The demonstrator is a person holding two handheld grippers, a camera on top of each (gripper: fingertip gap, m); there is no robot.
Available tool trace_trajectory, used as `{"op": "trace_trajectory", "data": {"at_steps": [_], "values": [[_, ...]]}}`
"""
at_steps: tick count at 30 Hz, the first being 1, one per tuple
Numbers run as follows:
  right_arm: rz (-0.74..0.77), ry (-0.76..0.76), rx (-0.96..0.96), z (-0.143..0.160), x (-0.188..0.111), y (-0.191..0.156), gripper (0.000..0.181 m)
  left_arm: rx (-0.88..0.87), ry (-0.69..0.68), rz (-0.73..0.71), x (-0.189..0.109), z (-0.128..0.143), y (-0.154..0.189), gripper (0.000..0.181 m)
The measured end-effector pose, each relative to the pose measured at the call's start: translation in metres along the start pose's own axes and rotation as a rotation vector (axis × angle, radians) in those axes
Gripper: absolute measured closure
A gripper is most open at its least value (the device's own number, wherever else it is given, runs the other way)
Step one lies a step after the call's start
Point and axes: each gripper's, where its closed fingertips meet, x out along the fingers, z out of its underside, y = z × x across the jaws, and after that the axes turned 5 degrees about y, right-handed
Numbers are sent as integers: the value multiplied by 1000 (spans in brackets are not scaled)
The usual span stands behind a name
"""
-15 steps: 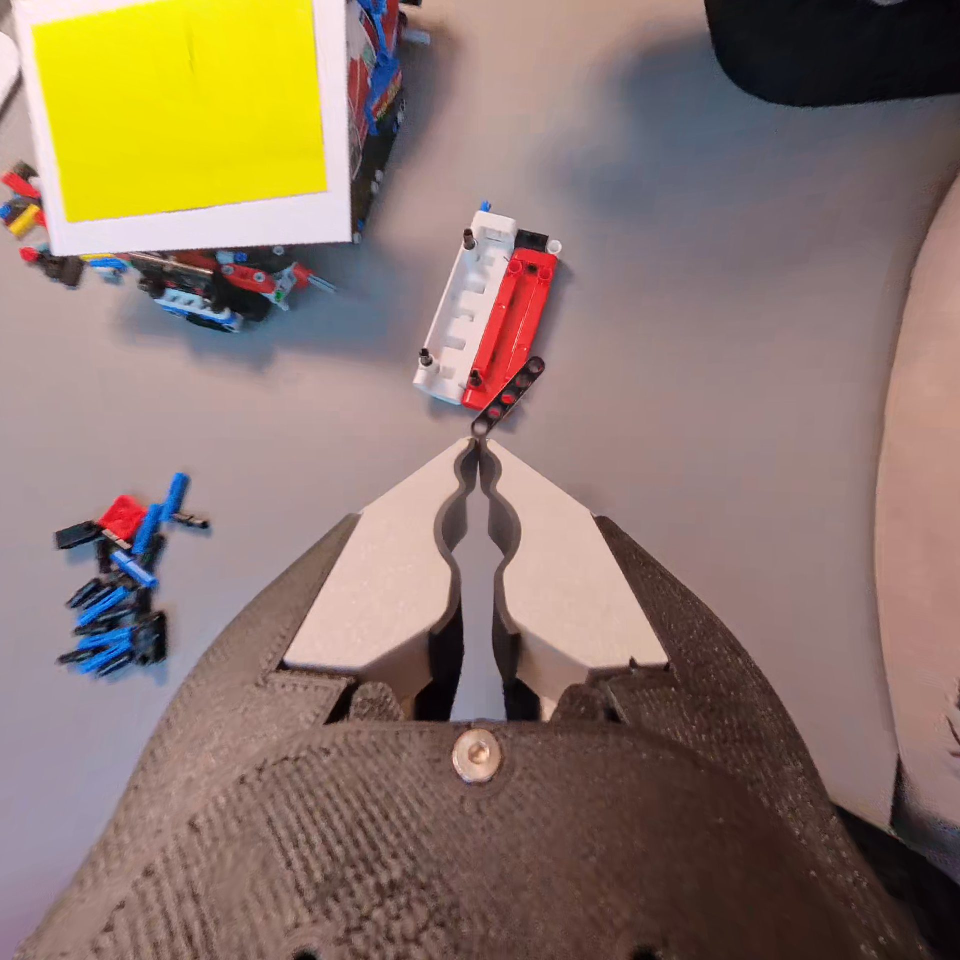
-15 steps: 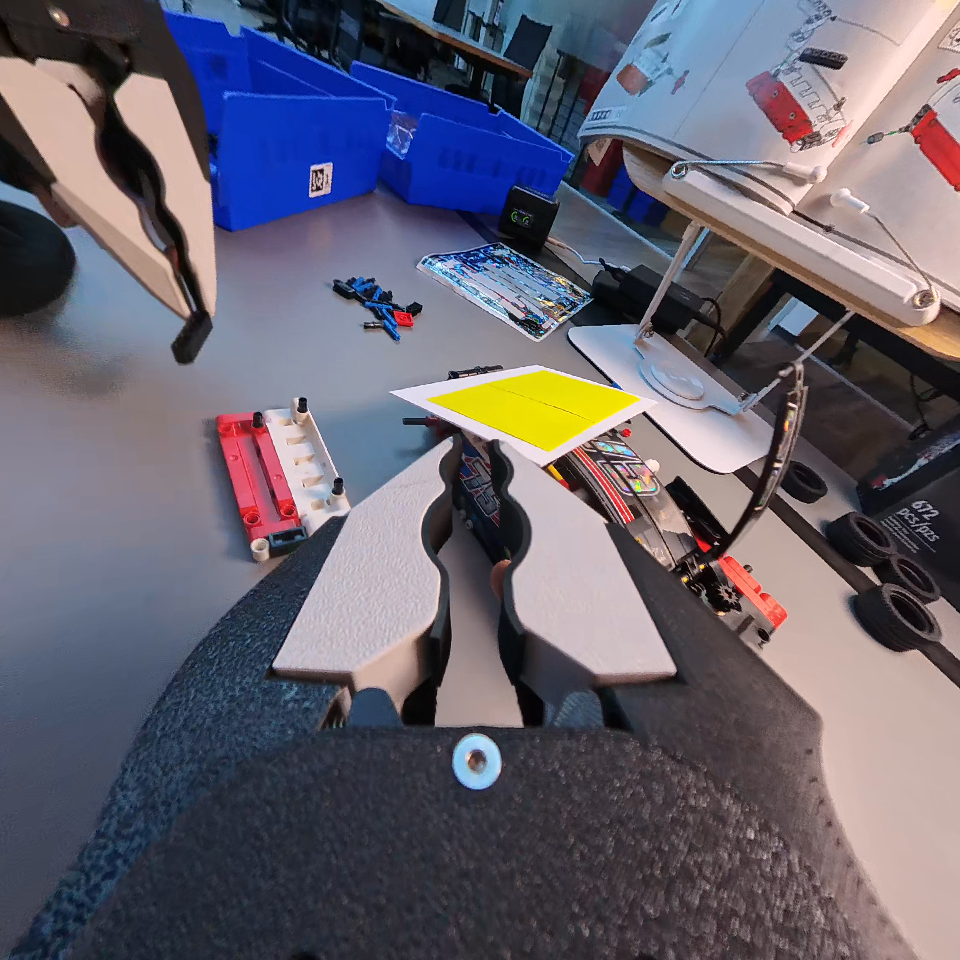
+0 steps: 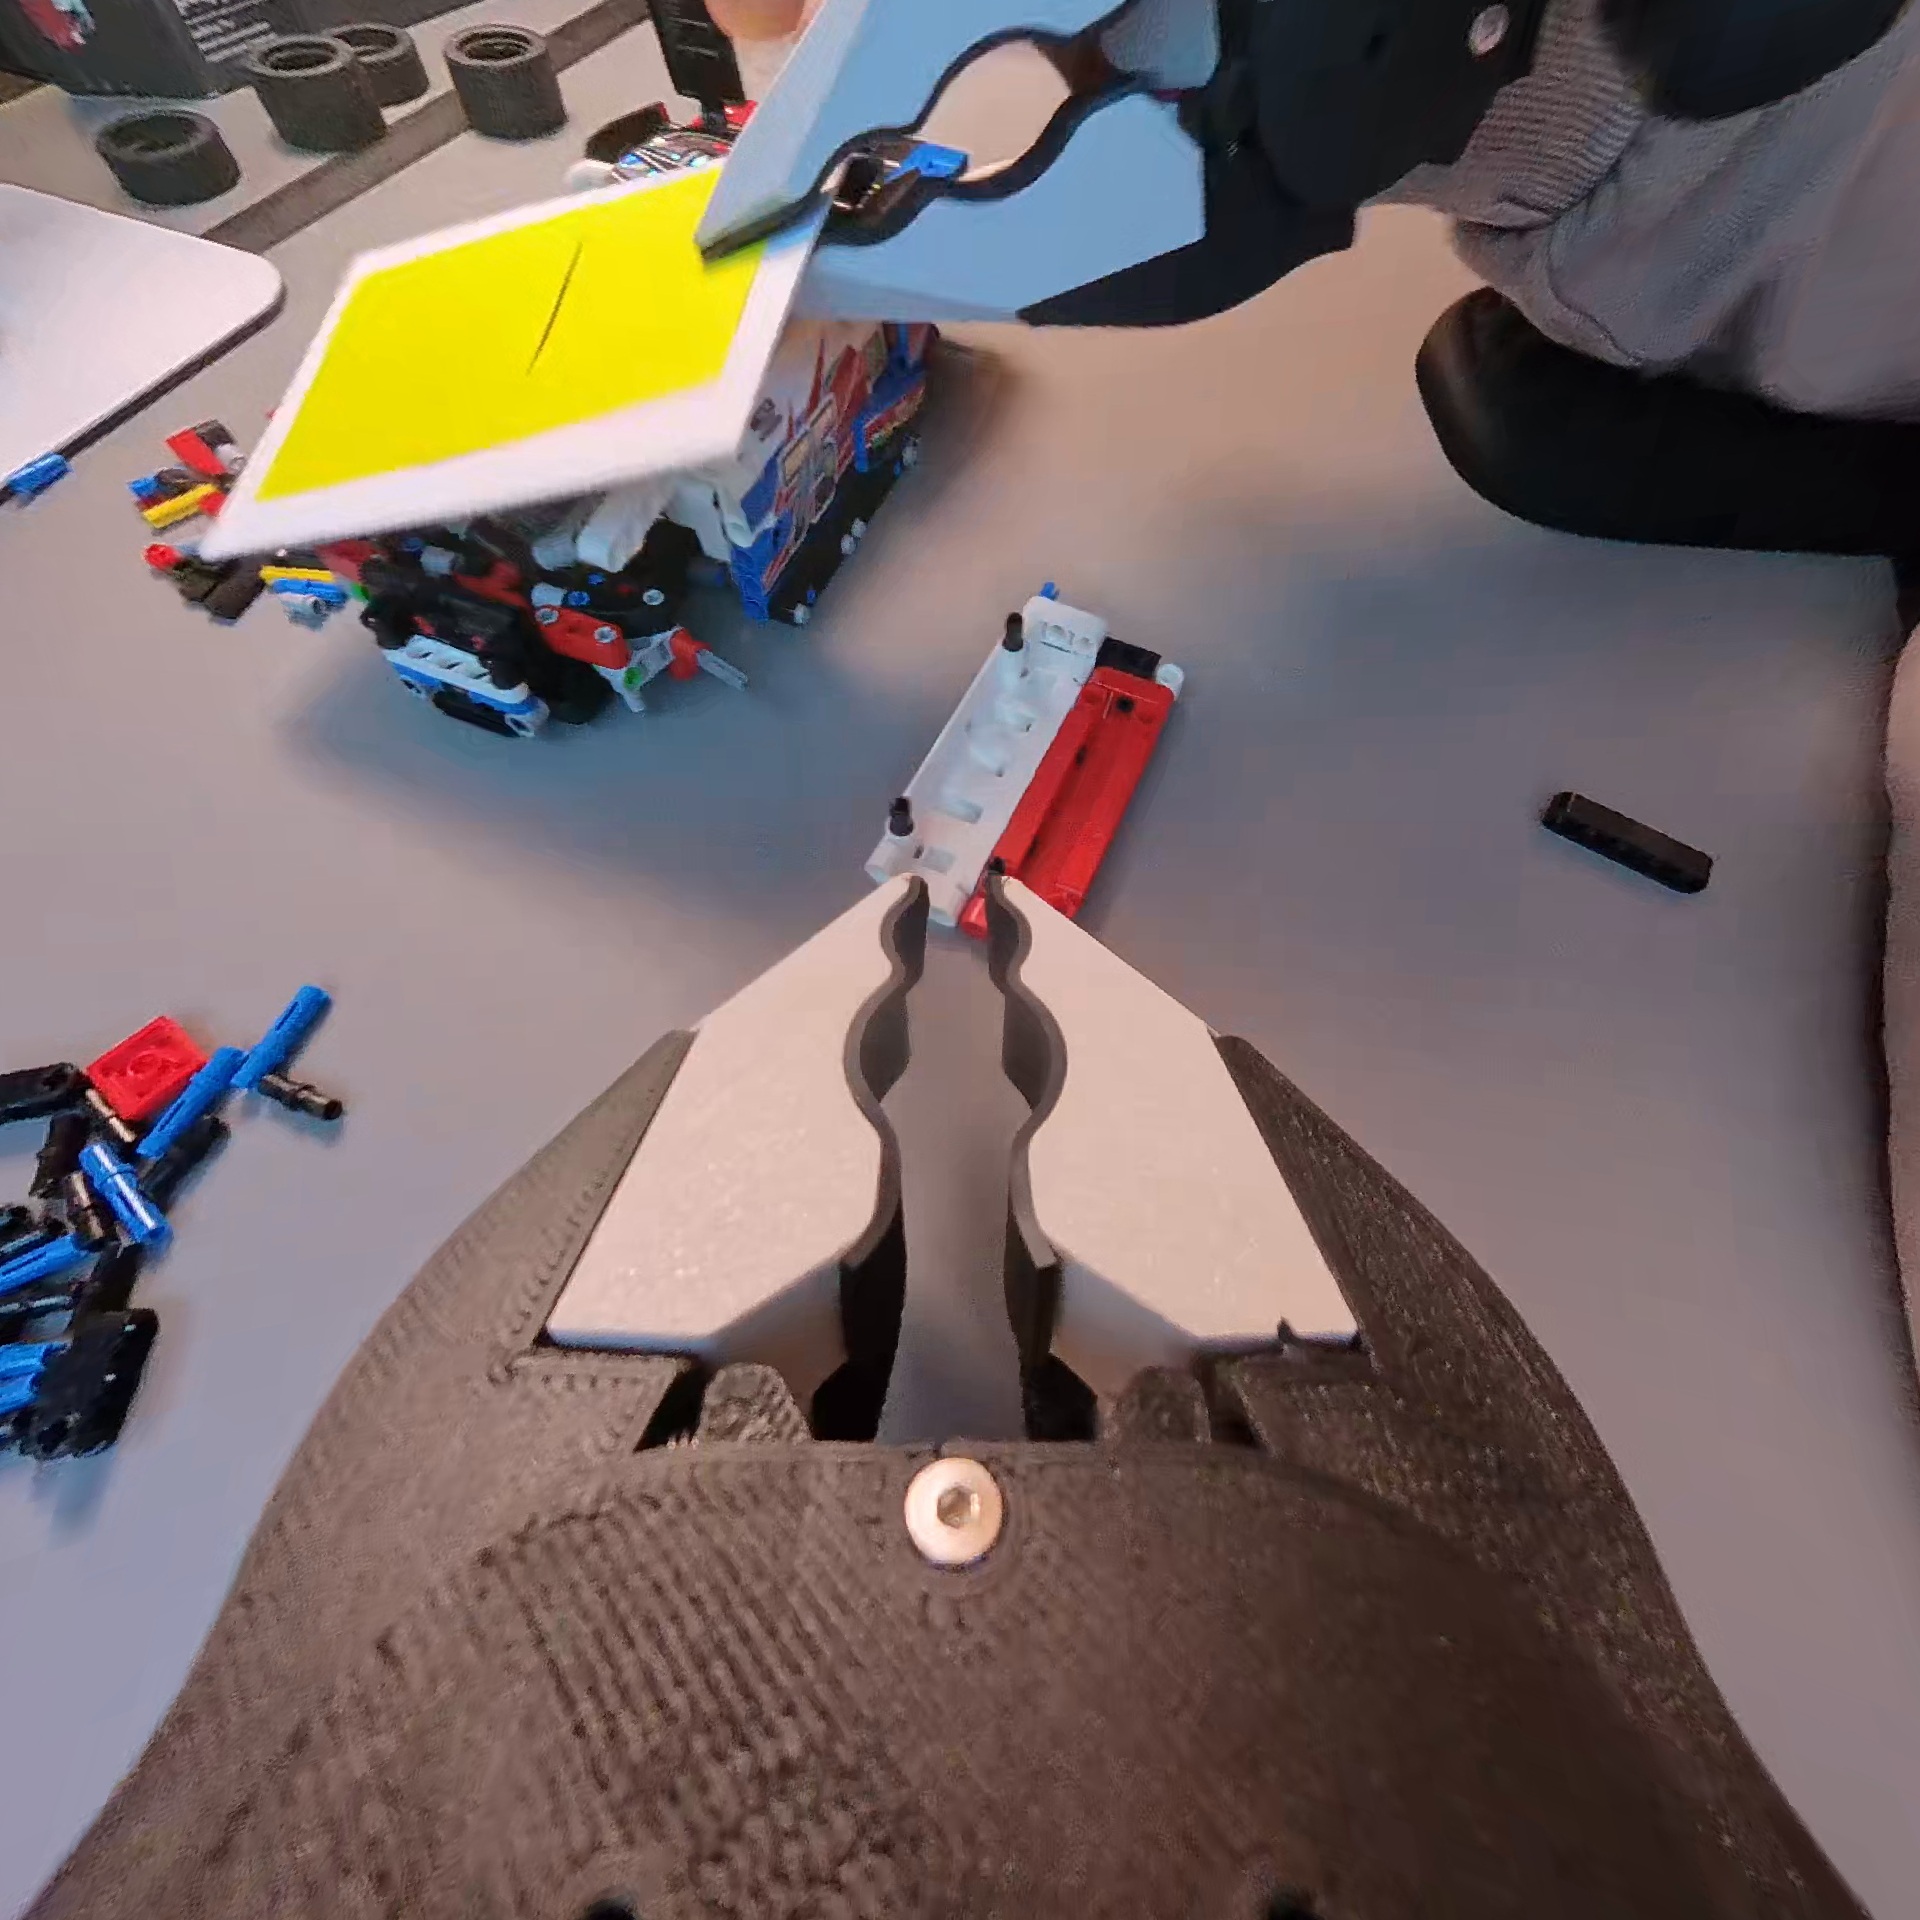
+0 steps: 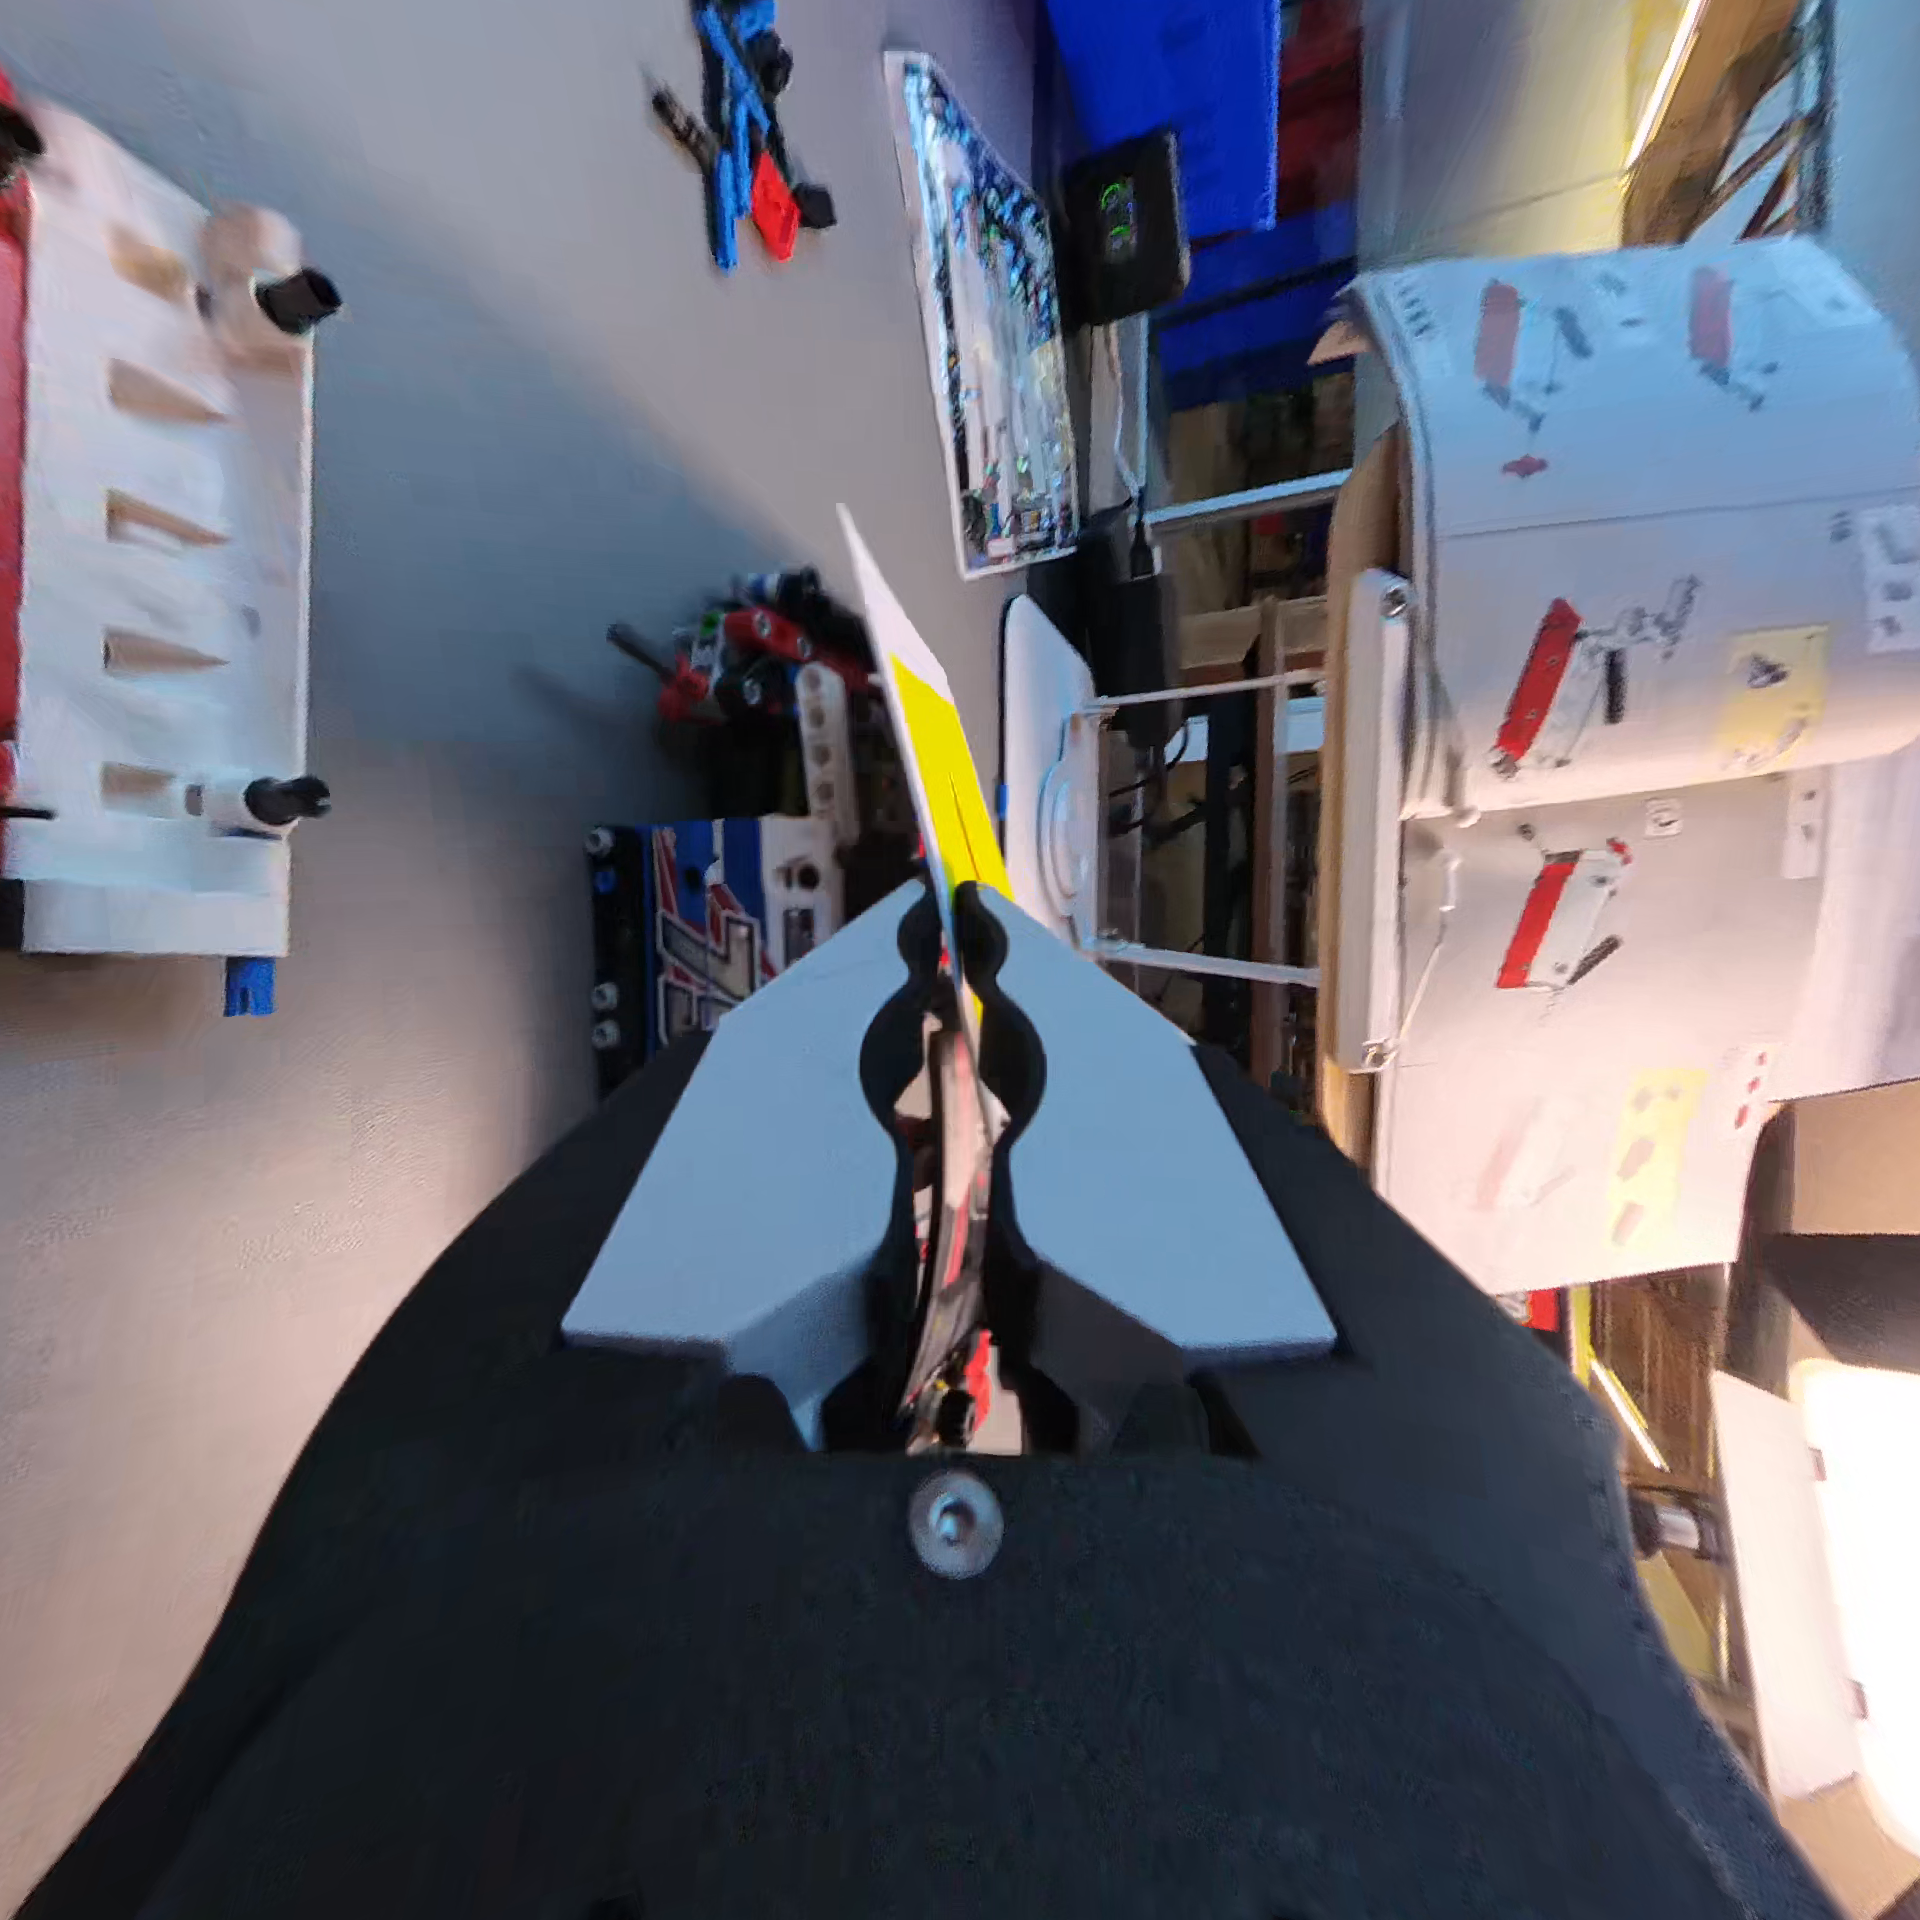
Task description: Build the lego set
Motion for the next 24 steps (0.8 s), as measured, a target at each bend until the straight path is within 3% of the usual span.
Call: {"op": "trace_trajectory", "data": {"at_steps": [4,6,8,11,15,19,21,24], "values": [[111,280,283,-37,-45,54,181,-29,46,-50,-6,-3,-13,173],[246,330,460,-27,-80,92,181,-51,64,-51,-8,-6,-16,173],[330,266,604,4,-114,113,181,-68,77,-57,-10,-7,-18,173],[400,-71,663,79,-164,107,181,-70,101,-69,-14,-11,-21,175],[394,-616,542,175,-240,62,181,-92,131,-59,-16,-16,-22,177],[368,-1024,577,246,-317,19,181,-107,125,-54,-15,-14,-21,177],[411,-1199,592,274,-352,9,163,-108,123,-57,-13,-14,-21,177],[418,-1238,661,289,-362,-3,134,-108,118,-60,-12,-13,-21,177]]}}
